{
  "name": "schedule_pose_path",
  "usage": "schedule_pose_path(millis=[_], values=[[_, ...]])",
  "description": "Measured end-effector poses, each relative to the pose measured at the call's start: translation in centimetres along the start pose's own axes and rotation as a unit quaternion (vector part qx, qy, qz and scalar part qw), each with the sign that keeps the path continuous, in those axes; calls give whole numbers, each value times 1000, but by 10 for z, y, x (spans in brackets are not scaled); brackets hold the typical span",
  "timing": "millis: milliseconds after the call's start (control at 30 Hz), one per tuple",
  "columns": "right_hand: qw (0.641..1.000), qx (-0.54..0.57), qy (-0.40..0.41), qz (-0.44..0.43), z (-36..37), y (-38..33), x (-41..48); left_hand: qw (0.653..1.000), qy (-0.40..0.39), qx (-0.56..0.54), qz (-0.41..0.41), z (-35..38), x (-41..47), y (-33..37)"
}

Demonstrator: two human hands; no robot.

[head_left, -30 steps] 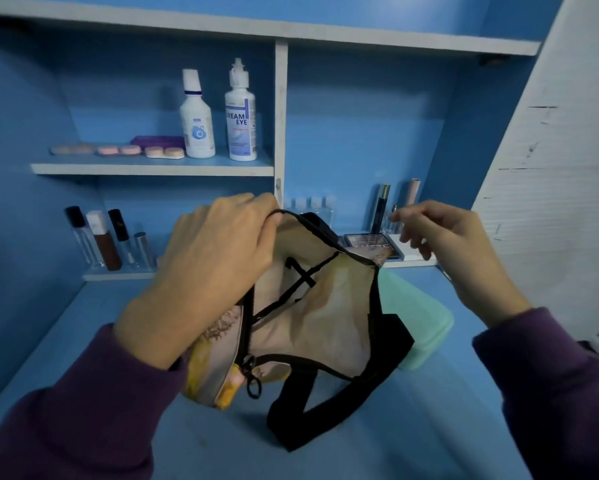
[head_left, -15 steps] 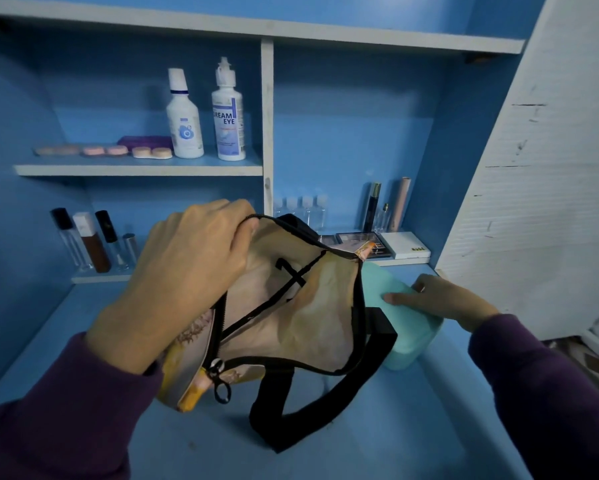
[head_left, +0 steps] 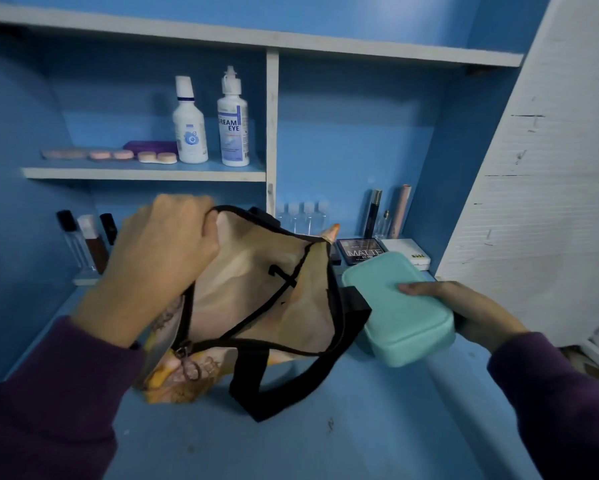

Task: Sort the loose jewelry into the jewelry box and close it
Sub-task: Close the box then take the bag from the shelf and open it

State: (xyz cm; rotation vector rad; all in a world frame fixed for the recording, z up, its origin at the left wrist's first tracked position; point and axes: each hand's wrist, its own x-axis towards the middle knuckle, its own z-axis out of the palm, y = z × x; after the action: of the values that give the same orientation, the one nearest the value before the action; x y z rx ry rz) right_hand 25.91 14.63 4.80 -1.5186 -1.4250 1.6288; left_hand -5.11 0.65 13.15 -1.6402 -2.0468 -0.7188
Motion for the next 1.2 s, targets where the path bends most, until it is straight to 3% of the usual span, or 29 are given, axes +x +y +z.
schedule_pose_path(millis=[167,333,600,800,967,1067,1133,1200], values=[[992,103,3,-66,-13,-34,-35,1000,-12,6,-27,-3,5,-9],[983,124,-78,-113,-4,-68,-69,997,-45,-56,-20,2,12,0],[972,75,-217,-55,65,-70,-70,993,-67,-96,27,7,11,16],[974,120,-191,-34,120,-53,-45,985,-109,-81,110,3,-6,35],[964,190,-149,-108,154,-38,-28,957,-173,-174,153,-7,-19,55],[966,209,-110,-103,158,-26,-18,916,-221,-326,73,-13,-11,44],[967,227,-90,-79,157,-23,-15,904,-165,-389,-69,3,6,13],[968,226,-84,-75,155,-21,-17,876,-215,-384,-199,24,12,-21]])
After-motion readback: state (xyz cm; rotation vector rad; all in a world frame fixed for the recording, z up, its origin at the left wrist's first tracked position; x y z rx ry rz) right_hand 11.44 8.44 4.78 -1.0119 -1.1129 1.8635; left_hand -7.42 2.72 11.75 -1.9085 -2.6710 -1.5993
